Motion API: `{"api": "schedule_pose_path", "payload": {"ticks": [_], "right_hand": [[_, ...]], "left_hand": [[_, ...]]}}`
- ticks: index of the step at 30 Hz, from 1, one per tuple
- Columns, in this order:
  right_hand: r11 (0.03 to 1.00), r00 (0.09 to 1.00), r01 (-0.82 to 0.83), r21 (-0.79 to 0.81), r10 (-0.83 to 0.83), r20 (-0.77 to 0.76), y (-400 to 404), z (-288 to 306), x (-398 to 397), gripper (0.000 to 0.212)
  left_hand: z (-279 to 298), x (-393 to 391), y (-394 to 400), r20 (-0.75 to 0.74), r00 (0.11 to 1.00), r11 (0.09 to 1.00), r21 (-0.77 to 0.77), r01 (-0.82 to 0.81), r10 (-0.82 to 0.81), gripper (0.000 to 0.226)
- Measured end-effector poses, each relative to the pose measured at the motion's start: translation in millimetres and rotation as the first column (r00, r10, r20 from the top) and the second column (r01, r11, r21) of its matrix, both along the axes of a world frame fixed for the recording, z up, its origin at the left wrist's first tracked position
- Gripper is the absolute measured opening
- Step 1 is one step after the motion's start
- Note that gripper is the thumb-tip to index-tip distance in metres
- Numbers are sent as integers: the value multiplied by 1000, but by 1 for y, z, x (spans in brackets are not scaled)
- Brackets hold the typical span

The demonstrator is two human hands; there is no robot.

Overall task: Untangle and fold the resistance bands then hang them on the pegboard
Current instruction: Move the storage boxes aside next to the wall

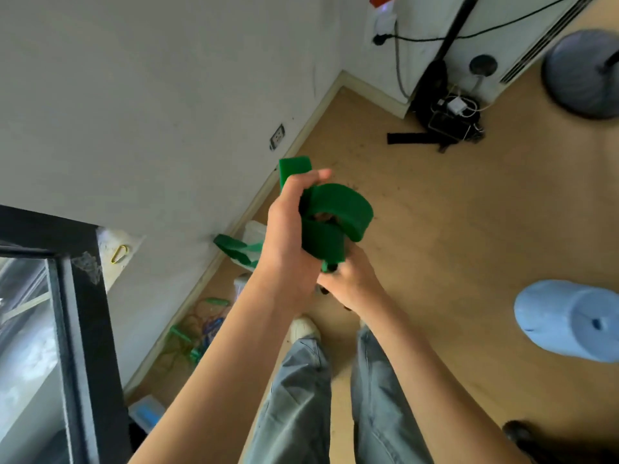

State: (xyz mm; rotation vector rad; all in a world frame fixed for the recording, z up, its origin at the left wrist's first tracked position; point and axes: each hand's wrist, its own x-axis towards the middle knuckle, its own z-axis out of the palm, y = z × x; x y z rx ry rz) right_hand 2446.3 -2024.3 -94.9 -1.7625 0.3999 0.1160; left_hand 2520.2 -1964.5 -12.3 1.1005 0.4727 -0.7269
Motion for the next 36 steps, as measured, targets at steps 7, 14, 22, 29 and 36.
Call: {"api": "schedule_pose_path", "payload": {"ticks": [7,14,22,29,36], "right_hand": [[860,939,342,378,-327,-105,-129,48,-7,42],[827,827,557,75,-543,-146,-198,4,-20,46],[987,773,88,-137,-154,-615,-199,-153,-21,58],[991,782,-99,-86,24,-622,-48,-278,-37,39],[971,624,194,139,-13,-782,115,-460,-27,36]], "left_hand": [[-63,-18,-44,-154,961,889,368,272,-231,34],[-126,-44,-150,-393,919,996,83,31,5,19],[-240,-36,-111,-394,909,890,354,287,-136,41],[-351,-64,26,-319,938,748,588,306,-133,20],[-512,-71,173,-360,926,521,772,365,-115,49]]}}
